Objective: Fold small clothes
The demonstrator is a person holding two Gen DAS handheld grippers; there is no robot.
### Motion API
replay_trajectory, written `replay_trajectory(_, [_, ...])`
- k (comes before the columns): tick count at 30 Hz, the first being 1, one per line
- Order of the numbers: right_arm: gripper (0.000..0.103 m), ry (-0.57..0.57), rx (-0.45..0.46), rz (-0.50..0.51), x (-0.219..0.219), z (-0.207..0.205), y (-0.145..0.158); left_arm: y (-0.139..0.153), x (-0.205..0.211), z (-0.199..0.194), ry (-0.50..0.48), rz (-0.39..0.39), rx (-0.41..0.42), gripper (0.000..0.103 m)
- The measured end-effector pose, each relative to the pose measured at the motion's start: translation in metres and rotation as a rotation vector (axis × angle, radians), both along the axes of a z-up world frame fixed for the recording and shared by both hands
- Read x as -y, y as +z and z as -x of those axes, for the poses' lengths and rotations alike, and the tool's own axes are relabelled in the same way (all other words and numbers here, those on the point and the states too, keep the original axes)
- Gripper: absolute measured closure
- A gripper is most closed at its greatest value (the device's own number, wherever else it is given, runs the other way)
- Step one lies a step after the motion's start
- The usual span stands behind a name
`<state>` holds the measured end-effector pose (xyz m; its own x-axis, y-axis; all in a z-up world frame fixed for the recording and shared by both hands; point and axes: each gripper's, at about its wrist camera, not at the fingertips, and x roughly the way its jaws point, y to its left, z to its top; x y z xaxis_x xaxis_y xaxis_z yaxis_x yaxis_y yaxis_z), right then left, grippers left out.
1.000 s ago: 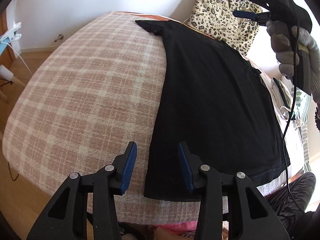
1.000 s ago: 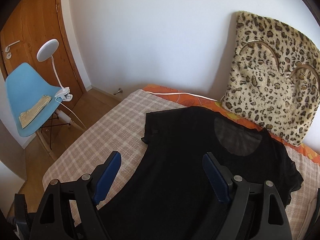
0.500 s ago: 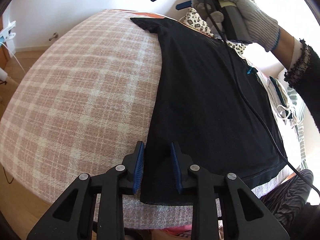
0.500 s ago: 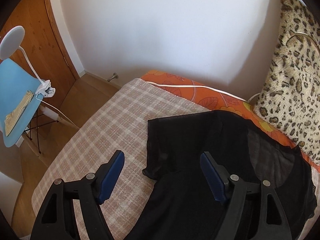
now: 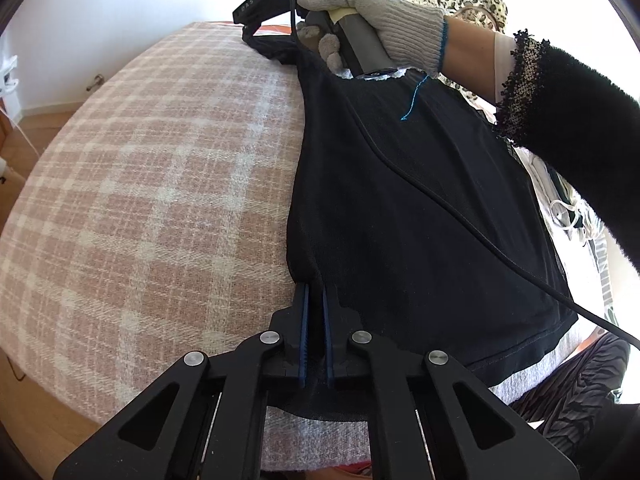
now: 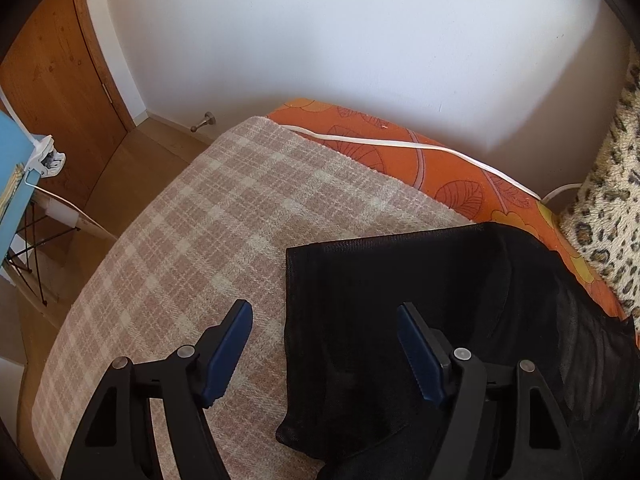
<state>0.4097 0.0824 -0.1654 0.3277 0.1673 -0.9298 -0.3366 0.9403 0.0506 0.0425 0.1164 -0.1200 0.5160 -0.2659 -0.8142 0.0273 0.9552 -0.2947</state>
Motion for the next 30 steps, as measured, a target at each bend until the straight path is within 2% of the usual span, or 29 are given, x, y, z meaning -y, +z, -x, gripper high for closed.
replay_trajectory(4, [0.036,0.015,-0.018,0.06,-0.004,-0.003,-0.014,-0.001,0.0,-0.002,0.001,0.002,0.003,0.099])
replay_trajectory(9, [0.038,0.016,-0.004,0.059,-0.003,-0.009,-0.016,0.0,0.001,0.0,-0.003,-0.011,0.01,0.1])
replay_trajectory(12, [0.054,0.016,0.004,0.054,-0.003,-0.015,-0.016,0.0,0.001,-0.001,-0.003,-0.011,0.011,0.1])
replay_trajectory(17, [0.091,-0.011,-0.002,0.035,0.01,-0.023,-0.013,0.0,0.002,-0.001,-0.003,0.002,0.016,0.101])
replay_trajectory(19, [0.098,-0.029,-0.006,0.023,0.018,-0.027,-0.012,0.001,0.001,-0.002,-0.002,0.018,0.018,0.101])
replay_trajectory(23, [0.102,-0.063,0.015,0.009,0.033,-0.03,-0.005,0.005,-0.002,-0.001,0.002,0.041,0.028,0.102])
replay_trajectory(30, [0.102,-0.109,0.052,-0.036,0.063,-0.033,0.017,0.013,-0.003,0.001,0.005,0.06,0.057,0.102])
